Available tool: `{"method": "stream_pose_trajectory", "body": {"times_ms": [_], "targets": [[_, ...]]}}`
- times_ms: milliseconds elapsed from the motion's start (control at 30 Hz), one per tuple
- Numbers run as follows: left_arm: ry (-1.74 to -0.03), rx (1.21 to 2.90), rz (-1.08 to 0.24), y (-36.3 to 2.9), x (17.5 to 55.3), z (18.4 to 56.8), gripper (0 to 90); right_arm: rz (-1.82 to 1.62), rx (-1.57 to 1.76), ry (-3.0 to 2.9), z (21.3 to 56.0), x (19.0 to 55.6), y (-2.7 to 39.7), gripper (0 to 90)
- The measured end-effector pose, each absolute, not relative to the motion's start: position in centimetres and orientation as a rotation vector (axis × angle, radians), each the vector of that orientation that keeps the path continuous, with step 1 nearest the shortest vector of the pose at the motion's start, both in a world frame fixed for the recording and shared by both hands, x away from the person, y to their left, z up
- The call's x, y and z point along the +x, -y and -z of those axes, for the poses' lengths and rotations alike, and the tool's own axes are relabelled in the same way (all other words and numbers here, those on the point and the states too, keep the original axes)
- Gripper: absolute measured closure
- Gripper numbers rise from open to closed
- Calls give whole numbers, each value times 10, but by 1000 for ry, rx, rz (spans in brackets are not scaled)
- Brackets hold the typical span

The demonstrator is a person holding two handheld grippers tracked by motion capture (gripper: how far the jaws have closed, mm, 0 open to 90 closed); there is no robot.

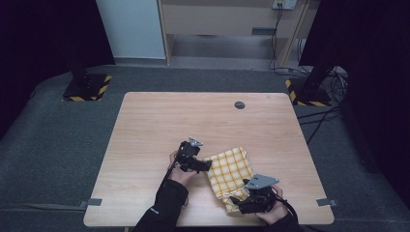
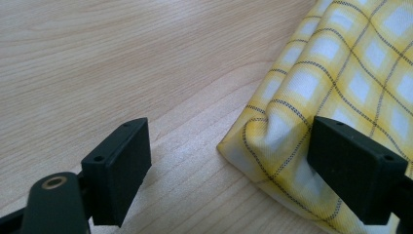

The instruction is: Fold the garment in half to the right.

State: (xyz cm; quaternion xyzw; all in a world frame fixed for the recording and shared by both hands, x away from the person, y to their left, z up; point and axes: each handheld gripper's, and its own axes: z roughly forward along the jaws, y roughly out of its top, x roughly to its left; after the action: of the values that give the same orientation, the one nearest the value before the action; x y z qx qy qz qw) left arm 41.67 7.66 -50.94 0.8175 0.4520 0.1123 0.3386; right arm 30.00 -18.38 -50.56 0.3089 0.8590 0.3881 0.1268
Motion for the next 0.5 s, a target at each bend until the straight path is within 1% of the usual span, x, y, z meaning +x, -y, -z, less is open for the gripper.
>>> {"method": "stream_pose_trajectory", "body": {"times_ms": [300,400,500], "targets": [[-1174,2138,-285,-78,418,511,150,-1141,944,-2524,529,304,195,209],[-1172,2106,-283,-83,414,503,174,-1159,949,-2523,521,303,196,207],[-1194,2072,-272,-91,414,500,176,-1263,955,-2470,506,301,198,207]]}}
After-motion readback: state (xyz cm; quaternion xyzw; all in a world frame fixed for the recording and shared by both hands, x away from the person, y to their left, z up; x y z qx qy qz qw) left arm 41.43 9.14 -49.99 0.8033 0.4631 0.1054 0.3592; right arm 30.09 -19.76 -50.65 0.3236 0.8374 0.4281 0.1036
